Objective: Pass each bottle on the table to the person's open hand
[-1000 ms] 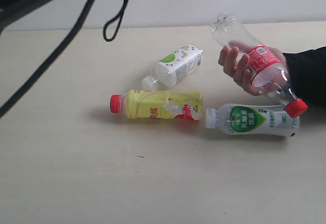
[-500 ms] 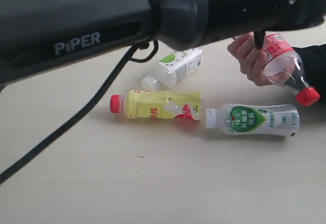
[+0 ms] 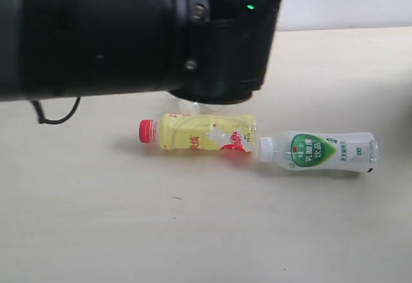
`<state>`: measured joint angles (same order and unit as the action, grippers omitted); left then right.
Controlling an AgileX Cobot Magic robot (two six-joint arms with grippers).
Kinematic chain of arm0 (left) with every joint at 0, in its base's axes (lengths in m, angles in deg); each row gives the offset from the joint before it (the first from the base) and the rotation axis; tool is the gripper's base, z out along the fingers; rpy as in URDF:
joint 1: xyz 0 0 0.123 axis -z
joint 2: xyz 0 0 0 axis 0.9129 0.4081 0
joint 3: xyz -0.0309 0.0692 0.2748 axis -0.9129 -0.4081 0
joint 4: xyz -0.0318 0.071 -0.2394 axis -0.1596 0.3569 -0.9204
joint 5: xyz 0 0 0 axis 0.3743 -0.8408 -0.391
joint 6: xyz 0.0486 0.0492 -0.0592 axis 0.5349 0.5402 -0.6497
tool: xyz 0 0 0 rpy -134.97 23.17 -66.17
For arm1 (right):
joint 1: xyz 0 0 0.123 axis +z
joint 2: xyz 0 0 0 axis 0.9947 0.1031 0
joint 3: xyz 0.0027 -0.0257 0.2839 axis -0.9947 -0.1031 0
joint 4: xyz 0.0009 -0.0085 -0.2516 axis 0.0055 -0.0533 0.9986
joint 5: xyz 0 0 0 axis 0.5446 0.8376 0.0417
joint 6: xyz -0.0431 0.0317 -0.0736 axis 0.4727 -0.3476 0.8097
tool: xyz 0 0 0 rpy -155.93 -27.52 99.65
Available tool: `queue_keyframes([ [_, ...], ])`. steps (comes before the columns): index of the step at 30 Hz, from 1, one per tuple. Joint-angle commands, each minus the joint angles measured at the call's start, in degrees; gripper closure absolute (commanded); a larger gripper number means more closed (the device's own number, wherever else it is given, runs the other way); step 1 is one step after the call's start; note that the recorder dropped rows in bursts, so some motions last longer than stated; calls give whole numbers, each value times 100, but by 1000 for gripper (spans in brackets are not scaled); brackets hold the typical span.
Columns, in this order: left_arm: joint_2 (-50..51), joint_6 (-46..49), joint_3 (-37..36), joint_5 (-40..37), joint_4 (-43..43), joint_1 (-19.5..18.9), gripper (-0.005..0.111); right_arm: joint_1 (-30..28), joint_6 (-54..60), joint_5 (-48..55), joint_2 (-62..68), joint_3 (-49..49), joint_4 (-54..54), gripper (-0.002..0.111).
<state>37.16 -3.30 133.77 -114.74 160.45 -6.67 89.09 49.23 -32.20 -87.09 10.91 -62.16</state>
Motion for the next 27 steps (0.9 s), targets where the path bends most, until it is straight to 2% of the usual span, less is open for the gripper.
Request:
queue_keyframes([
  [1, -558, -31, -356, -35, -54, 12, 107, -28, 19, -82, -32, -26, -6, 108],
  [15, -587, -31, -391, -35, -63, 12, 107, -28, 19, -82, -32, -26, -6, 108],
  [17, -587, 75, -391, -35, 188, -4, 107, -28, 19, -82, -32, -26, -6, 108],
  [18, -587, 1156, -391, -35, 506, -70, 107, -28, 19, -82, -32, -26, -6, 108],
  [19, -587, 2684, -391, -35, 701, -142, 107, -28, 19, -82, -32, -26, -6, 108],
  [21, -587, 4872, -391, -35, 712, -275, 107, -28, 19, -82, -32, -26, -6, 108],
  [22, -587, 5179, -391, -35, 712, -336, 107, -28, 19, -82, -32, -26, -6, 108],
  [25, -587, 5245, -391, -35, 744, -501, 107, -28, 19, -82, -32, -26, -6, 108],
  [27, -587, 5337, -391, -35, 1077, -601, 107, -28, 19, -82, -32, -26, -6, 108],
])
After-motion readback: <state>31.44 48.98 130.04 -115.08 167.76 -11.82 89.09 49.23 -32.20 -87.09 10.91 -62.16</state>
